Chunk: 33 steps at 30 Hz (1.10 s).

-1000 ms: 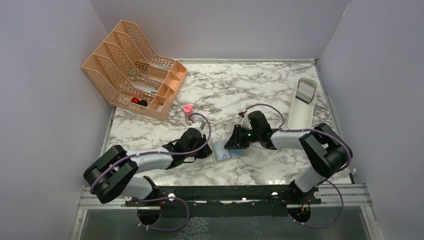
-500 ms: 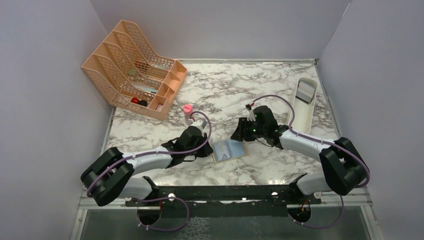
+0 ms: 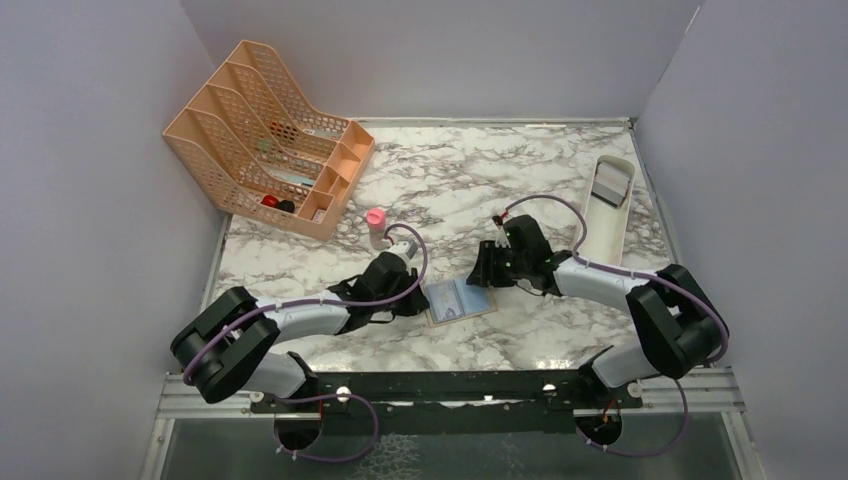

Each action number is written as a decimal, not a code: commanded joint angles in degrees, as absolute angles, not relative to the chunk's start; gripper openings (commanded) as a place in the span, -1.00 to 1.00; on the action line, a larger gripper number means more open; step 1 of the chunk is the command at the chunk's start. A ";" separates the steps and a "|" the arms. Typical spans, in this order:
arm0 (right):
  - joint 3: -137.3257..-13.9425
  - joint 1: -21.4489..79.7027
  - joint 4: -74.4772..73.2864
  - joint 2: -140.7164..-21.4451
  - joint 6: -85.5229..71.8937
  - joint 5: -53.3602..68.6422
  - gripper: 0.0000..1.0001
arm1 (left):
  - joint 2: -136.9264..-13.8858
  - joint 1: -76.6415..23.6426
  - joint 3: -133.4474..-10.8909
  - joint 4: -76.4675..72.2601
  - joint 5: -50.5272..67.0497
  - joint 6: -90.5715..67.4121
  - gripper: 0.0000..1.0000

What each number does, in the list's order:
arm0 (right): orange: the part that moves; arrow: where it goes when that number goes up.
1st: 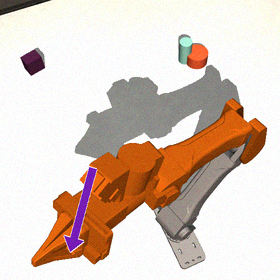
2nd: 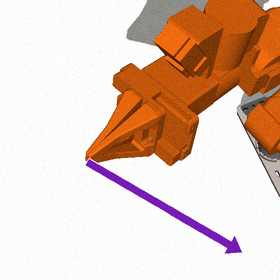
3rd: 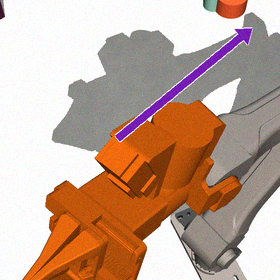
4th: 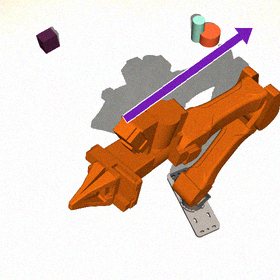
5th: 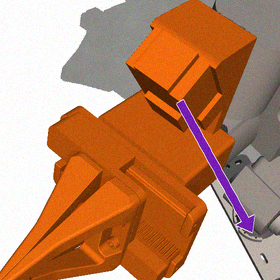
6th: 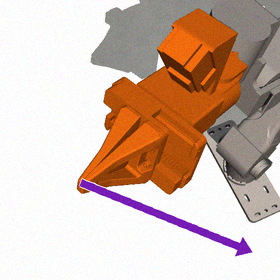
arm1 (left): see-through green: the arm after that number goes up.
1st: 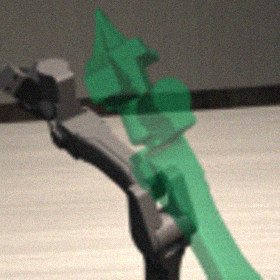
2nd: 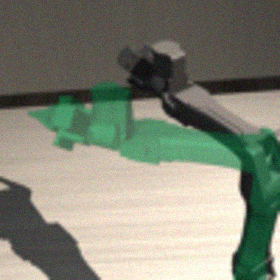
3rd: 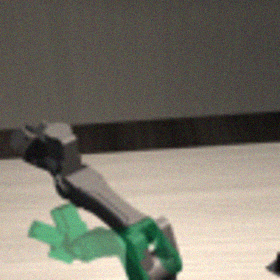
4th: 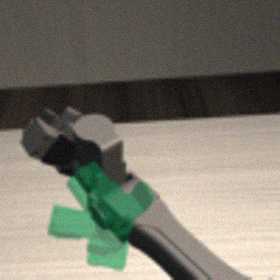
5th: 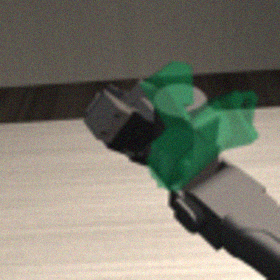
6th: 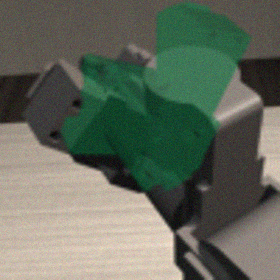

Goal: Put the credit cards into the card holder
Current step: Turn over the card slot in the card holder.

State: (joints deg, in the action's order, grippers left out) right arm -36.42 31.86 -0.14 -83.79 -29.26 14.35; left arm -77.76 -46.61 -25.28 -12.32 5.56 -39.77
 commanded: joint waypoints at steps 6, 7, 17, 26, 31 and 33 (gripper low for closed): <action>-35.52 31.60 1.18 -85.06 -28.63 15.50 -0.10 | -76.56 -46.82 -25.65 -13.54 6.03 -39.72 -0.67; -35.51 31.64 1.46 -85.22 -28.65 15.92 -0.11 | -76.49 -46.84 -25.57 -13.55 5.92 -39.73 -0.67; -34.65 31.64 4.10 -86.80 -29.80 20.59 -0.13 | -77.16 -46.78 -25.40 -14.04 6.04 -39.90 -0.67; -34.54 31.64 7.77 -85.20 -31.74 27.67 -0.16 | -77.55 -46.83 -25.45 -14.17 5.85 -39.81 -0.67; -33.74 31.64 11.28 -84.90 -34.21 31.30 -0.19 | -77.69 -46.84 -25.44 -14.32 5.80 -39.86 -0.67; -33.46 31.64 12.76 -85.22 -35.11 32.30 -0.20 | -77.75 -46.83 -25.34 -14.57 5.84 -39.90 -0.67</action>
State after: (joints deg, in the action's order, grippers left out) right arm -34.41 31.75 7.94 -85.73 -32.56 27.59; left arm -77.71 -46.61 -25.28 -12.40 5.54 -39.83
